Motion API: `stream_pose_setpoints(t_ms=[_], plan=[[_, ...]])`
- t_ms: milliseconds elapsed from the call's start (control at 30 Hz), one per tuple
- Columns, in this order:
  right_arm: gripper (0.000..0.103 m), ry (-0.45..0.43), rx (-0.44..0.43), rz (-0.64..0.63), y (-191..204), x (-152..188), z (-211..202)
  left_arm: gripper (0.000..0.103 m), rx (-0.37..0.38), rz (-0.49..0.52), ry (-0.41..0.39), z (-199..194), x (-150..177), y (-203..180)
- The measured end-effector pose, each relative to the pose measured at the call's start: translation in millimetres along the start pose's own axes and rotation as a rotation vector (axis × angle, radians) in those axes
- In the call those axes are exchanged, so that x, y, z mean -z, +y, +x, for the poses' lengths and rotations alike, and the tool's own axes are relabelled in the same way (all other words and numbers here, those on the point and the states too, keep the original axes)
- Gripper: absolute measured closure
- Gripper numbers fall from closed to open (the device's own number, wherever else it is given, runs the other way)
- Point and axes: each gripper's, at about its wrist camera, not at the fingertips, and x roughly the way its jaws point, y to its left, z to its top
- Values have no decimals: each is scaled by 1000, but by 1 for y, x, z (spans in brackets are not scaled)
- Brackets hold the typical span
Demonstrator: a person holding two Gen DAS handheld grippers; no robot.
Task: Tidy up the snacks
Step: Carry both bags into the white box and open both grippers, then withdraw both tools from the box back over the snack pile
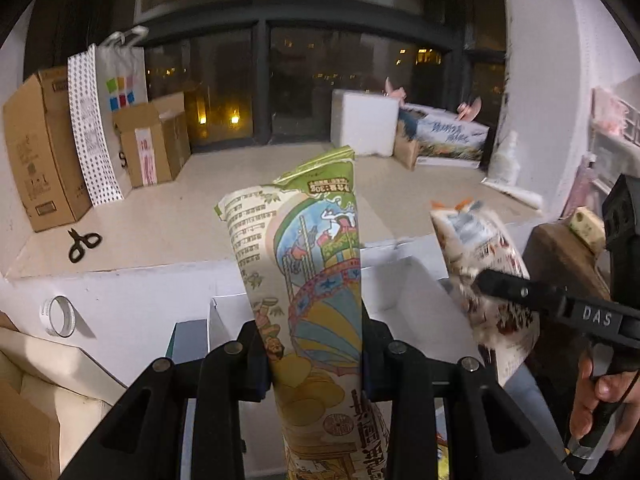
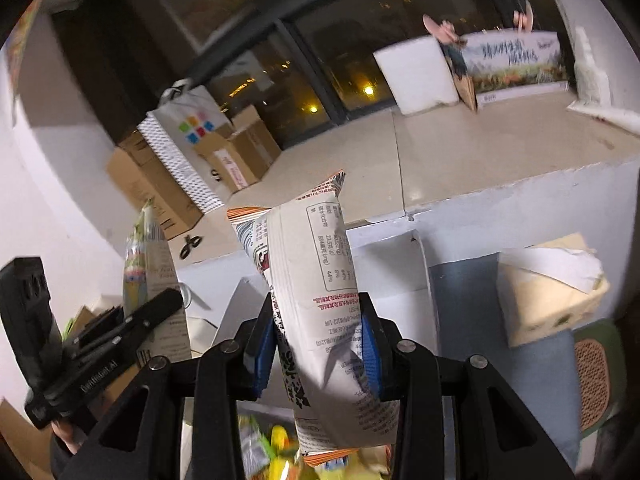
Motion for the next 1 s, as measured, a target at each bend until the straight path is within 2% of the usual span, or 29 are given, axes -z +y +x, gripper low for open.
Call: stream_pose_setpoints(t_ms=[67,100,133,167,200,267,400,500,633,733,867,933,1000], plan=[[62,5,1,17,-1,-8,15,65,-13,0,20,15,0,4],[61,14,-12,47,-4,-10,23,58,-15,1,42,21,2,4],[59,30,-22,66,-6,-11,29,46,-7,-5,74,31,4,7],[54,59,-24,87,-7,-12,37,4,5,-9,91,36,6,8],[28,83,-19,103,-9,-11,43,0,3,-17,95,42,9,10],[0,95,10,126,-12,-8,49,0,-17,-24,105,50,16,14],[0,59,65,87,-15,-6,43,0,-27,-14,106,53,26,16],[0,26,61,90,-19,-6,31,0,-28,-9,87,41,30,13],[0,-12,38,87,-18,-2,14,0,-20,-24,51,13,30,7],[0,-34,43,37,-11,4,-2,0,0,-33,39,-9,37,4],[0,-60,49,-26,2,18,-23,0,8,-24,13,-37,56,-8],[0,-86,48,-62,8,29,-37,0,-6,-11,25,-51,68,-14],[0,-125,41,-105,13,42,-53,0,13,3,29,-69,80,-18]])
